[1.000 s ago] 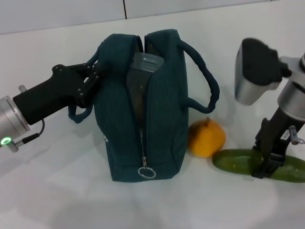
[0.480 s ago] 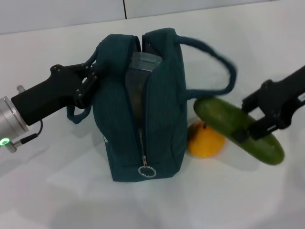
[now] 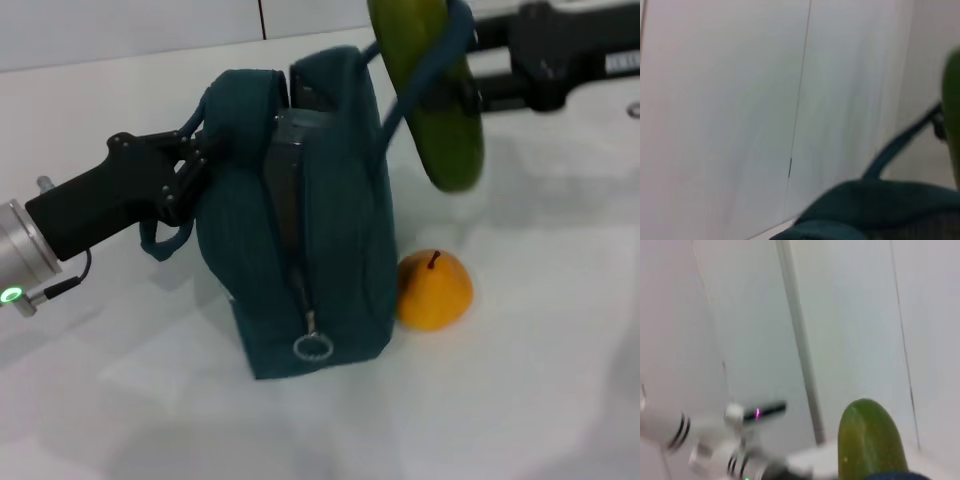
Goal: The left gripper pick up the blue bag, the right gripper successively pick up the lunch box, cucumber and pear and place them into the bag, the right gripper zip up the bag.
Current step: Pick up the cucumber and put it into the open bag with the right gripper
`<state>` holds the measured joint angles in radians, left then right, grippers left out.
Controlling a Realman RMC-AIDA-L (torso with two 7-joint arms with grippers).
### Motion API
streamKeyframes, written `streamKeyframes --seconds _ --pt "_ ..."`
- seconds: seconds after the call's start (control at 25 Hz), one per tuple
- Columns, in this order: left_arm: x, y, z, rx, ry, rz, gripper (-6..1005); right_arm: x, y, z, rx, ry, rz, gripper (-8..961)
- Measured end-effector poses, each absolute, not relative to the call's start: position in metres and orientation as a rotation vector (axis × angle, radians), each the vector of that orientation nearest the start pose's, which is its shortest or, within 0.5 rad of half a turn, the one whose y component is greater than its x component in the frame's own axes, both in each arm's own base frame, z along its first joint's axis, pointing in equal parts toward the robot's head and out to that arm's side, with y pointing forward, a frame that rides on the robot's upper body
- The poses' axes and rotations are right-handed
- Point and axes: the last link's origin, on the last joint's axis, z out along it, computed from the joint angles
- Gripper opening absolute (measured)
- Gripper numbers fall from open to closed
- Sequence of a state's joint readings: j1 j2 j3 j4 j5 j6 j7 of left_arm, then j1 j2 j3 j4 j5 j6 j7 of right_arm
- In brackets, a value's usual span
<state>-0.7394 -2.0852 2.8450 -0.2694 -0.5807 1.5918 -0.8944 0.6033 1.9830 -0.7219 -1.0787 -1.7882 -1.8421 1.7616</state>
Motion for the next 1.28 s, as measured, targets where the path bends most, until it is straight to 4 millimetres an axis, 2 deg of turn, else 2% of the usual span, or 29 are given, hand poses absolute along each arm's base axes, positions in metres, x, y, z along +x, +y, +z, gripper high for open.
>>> streamKeyframes --seconds 0.24,0.4,0.52,0.76,0.96,1.28 --pt "-0.234 0.342 -0.032 -2.495 -0.405 -1.064 46 0.151 0.375 0.098 -2.715 0.379 1.039 527" --pt "-0.233 0.342 -0.033 -2.495 -0.396 -1.068 46 0.145 0.384 0.093 -2.739 0.42 1.053 525" --pt "-0.233 0.342 -0.032 -2.495 -0.396 -1.069 46 0.147 0.384 0.092 -2.752 0.438 1.026 523" --pt "-0.233 0.343 -0.031 -2.494 -0.391 -1.065 46 0.155 0.383 0.094 -2.747 0.457 1.002 346" --pt "-0.232 0.344 -0.031 -2.494 -0.389 -1.067 46 0.16 0.381 0.095 -2.738 0.47 0.999 316" --pt "-0.233 0.344 -0.031 -2.493 -0.391 -1.062 46 0.162 0.38 0.096 -2.729 0.466 1.0 319"
